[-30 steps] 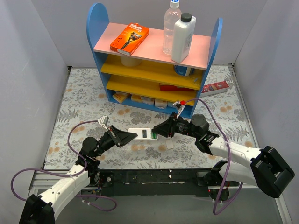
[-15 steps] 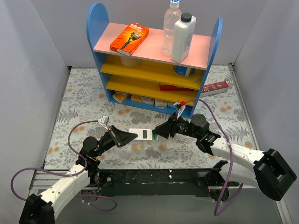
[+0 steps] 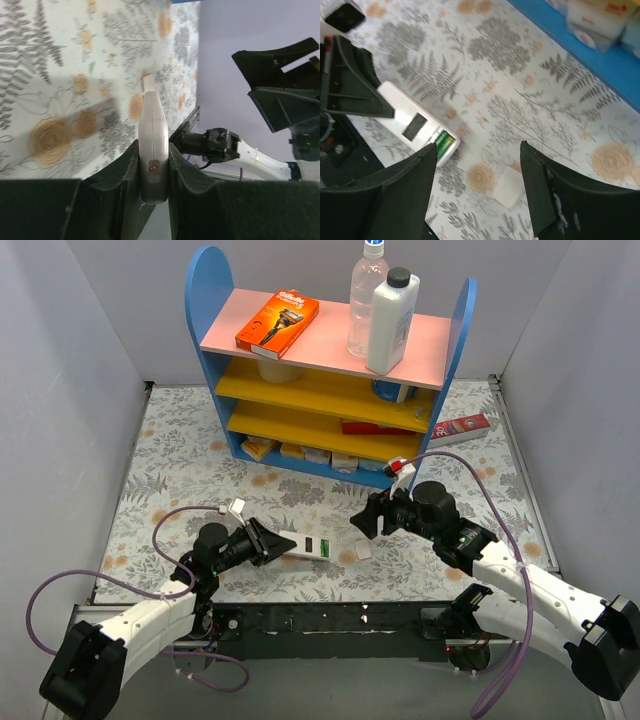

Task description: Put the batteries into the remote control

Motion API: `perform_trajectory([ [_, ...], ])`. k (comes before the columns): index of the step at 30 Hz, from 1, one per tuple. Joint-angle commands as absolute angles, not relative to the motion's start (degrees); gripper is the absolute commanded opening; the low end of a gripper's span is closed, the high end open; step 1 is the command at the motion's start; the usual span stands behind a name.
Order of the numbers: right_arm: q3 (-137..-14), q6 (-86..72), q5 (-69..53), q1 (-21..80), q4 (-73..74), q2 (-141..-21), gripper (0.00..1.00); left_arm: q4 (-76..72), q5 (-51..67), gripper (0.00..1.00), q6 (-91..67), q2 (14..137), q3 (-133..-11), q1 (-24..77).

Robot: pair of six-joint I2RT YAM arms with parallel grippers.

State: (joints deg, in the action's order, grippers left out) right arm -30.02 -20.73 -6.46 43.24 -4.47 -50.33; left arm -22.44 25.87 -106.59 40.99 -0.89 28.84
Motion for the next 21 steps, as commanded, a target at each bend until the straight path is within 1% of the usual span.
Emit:
perform_trajectory([
  [1,-32.4,-13.5,-1.1,43.3,6.6,-49.4,0.74,-22.8,25.3,0.00,-102.9,47.0,-1.0,29.0],
  [10,-32.1,-11.8,-1.3,43.4,7.8,-51.2,0.74,-27.5,24.1,0.00,-102.1,56.9,-2.1,30.1],
  [11,-32.1,-11.7,-1.3,43.4,8.0,-51.4,0.74,-27.6,23.7,0.02,-102.0,57.6,-2.3,30.4],
  [12,-32.2,-11.6,-1.1,43.4,8.1,-51.7,0.74,-27.7,23.3,0.08,-102.0,58.7,-2.5,30.7],
  [14,-32.3,-11.3,-1.0,43.4,8.3,-52.0,0.74,-26.6,22.5,0.15,-102.1,59.4,-2.9,31.3],
  [15,-32.3,-11.3,-0.9,43.4,8.6,-52.2,0.74,-26.1,22.2,0.20,-102.0,59.5,-3.2,31.6],
  [16,-32.5,-11.0,-1.0,43.4,8.8,-52.4,0.75,-24.6,21.8,0.32,-102.0,59.2,-3.4,32.0],
  [18,-32.9,-10.6,-1.1,43.4,9.7,-52.8,0.75,-22.5,20.9,0.42,-101.6,57.7,-3.5,32.4],
  [19,-33.0,-10.4,-1.1,43.4,10.0,-52.9,0.74,-21.5,20.6,0.50,-101.5,57.0,-3.5,32.7],
  [21,-34.0,-10.2,-1.4,43.4,11.1,-53.6,0.75,-18.5,19.4,0.57,-101.3,55.2,-3.5,32.7],
])
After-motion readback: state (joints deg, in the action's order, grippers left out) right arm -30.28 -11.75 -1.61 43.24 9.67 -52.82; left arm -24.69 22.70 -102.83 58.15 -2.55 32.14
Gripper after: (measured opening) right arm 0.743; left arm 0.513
